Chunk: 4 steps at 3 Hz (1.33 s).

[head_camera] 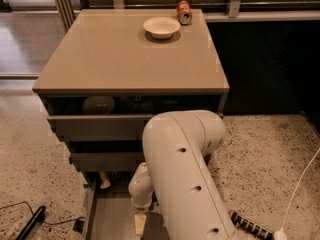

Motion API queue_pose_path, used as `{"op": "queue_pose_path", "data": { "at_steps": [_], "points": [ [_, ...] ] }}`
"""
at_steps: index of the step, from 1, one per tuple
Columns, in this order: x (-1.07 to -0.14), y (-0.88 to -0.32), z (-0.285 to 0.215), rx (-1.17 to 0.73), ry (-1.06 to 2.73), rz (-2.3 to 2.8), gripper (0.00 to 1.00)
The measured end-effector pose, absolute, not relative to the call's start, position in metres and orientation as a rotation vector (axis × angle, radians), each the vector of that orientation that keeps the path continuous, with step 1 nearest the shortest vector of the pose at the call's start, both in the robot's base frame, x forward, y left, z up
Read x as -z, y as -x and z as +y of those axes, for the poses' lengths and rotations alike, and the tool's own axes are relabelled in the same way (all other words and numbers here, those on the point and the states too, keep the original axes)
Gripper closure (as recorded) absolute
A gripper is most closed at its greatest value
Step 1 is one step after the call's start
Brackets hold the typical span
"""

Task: Pick water bottle from bottom drawer and place on counter

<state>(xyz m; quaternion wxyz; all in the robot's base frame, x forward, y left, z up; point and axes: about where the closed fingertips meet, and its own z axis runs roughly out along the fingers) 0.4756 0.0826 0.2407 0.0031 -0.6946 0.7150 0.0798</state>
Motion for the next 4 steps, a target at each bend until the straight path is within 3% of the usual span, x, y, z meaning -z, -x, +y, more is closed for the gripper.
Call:
{"op": "queue_pose_path", "data": {
  "at_steps": [1, 2, 3, 4],
  "points": [
    [-0.2407, -0.4756, 0.0826, -0.25, 2.178, 2.242, 0.0],
    [-0.2407, -0.4756, 0.0826, -0.25, 2.178, 2.242, 0.19],
    [-0.2406, -0.4756, 0.0826, -0.25, 2.178, 2.242, 0.5],
    [-0.2406, -0.4755, 0.0826, -0.25, 2.178, 2.242, 0.73]
  ]
}}
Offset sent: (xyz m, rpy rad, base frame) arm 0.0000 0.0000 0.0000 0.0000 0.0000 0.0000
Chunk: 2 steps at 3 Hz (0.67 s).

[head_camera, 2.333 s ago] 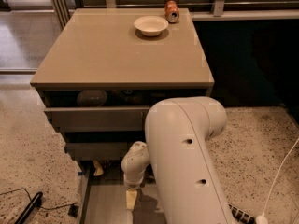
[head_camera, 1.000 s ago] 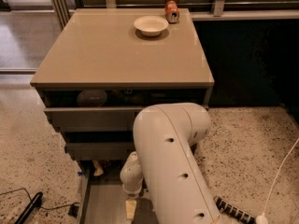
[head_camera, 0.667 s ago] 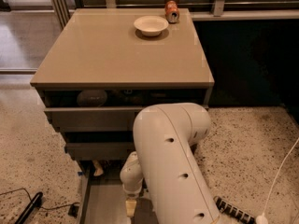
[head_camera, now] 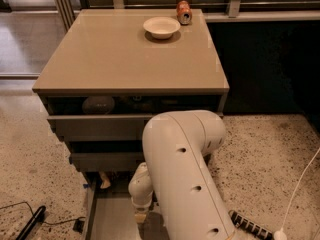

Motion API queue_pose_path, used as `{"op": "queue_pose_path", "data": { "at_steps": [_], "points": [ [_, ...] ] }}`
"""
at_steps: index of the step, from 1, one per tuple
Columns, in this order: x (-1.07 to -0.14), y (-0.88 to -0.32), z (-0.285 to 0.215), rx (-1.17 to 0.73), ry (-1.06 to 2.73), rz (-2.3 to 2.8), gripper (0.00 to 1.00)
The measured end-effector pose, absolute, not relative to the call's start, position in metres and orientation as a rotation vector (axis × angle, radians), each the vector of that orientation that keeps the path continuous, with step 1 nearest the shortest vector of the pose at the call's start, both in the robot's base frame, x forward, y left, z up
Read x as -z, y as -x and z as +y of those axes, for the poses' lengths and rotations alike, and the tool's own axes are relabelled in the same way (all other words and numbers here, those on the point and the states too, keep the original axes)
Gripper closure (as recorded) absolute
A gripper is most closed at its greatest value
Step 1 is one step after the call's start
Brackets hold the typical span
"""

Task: Pick water bottle from bottom drawer and place on counter

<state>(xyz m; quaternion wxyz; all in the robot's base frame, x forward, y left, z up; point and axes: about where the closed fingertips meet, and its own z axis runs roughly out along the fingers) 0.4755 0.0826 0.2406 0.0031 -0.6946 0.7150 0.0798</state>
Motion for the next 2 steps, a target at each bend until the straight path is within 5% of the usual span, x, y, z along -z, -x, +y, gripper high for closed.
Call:
{"op": "queue_pose_path", "data": {
  "at_steps": [1, 2],
  "points": [
    [-0.2406, -0.4755, 0.0826, -0.25, 2.178, 2.242, 0.96],
    [-0.2406, -0.4755, 0.0826, -0.25, 2.178, 2.242, 1.0]
  ]
}}
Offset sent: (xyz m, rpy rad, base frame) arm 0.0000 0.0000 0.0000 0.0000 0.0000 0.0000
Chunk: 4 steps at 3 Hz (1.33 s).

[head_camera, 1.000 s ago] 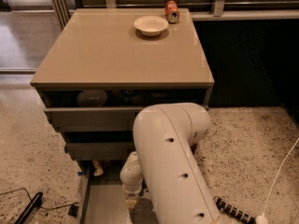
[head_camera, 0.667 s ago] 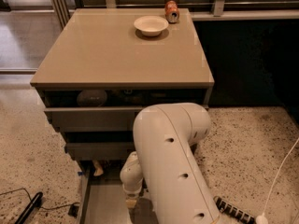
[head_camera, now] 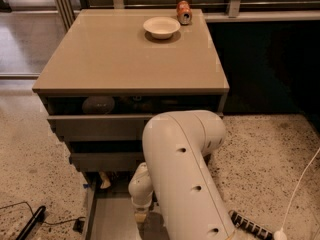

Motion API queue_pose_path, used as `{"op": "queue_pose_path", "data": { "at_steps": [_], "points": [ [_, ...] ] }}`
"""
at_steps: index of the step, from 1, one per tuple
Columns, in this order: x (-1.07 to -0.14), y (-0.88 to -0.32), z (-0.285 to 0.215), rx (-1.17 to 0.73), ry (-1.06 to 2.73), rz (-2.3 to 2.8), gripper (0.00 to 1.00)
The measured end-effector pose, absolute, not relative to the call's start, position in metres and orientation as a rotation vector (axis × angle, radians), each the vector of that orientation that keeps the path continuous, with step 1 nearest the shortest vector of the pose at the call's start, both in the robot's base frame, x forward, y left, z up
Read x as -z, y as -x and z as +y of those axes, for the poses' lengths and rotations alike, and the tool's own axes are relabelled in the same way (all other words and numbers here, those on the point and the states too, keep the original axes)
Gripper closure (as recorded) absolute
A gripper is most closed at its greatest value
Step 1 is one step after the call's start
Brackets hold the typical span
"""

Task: Pick water bottle from bottom drawer and place on counter

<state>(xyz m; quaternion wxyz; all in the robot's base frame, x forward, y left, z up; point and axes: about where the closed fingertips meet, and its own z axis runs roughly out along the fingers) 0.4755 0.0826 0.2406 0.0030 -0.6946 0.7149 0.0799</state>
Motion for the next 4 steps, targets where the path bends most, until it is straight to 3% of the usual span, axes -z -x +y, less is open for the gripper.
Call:
{"op": "queue_pose_path", "data": {
  "at_steps": [2, 4],
  "points": [
    [-0.268, -0.474, 0.067, -0.222, 2.103, 2.278, 1.0],
    [-0.379, -0.463, 0.027, 0.028, 2.013, 2.291, 1.0]
  ]
}}
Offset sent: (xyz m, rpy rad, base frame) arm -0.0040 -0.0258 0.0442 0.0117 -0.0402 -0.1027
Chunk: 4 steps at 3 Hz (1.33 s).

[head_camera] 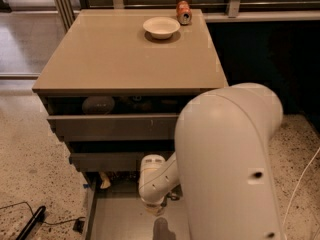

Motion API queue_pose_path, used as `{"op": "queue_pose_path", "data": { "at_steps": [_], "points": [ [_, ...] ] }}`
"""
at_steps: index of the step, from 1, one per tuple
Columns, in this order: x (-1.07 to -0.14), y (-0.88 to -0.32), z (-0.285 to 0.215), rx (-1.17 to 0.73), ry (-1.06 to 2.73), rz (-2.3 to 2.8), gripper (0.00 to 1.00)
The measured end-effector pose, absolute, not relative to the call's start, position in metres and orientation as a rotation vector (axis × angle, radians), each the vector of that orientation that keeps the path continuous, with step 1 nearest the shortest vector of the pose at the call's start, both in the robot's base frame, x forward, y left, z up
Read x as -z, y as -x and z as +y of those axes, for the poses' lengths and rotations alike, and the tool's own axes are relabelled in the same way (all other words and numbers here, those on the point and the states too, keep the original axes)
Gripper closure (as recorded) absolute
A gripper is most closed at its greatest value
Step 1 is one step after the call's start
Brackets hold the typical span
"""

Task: Pick water bottle from bottom drawer and place on counter

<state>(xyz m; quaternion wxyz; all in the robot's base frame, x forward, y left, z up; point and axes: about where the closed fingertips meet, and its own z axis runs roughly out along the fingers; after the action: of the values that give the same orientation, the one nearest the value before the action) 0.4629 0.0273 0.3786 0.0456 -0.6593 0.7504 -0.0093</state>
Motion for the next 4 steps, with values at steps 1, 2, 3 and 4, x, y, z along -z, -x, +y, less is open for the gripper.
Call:
{"op": "queue_pose_path", "data": {
  "at_steps": [1, 2, 3, 4],
  "points": [
    [-0.423, -0.478, 0.028, 0.099, 1.946, 2.259, 1.0],
    [-0.423, -0.478, 0.028, 0.099, 1.946, 2.259, 1.0],
    [-0.453, -0.489, 0.001, 0.12, 1.855, 2.296, 1.0],
    [-0.512, -0.508, -0.028, 0.188, 1.726, 2.297, 1.0]
  ]
}}
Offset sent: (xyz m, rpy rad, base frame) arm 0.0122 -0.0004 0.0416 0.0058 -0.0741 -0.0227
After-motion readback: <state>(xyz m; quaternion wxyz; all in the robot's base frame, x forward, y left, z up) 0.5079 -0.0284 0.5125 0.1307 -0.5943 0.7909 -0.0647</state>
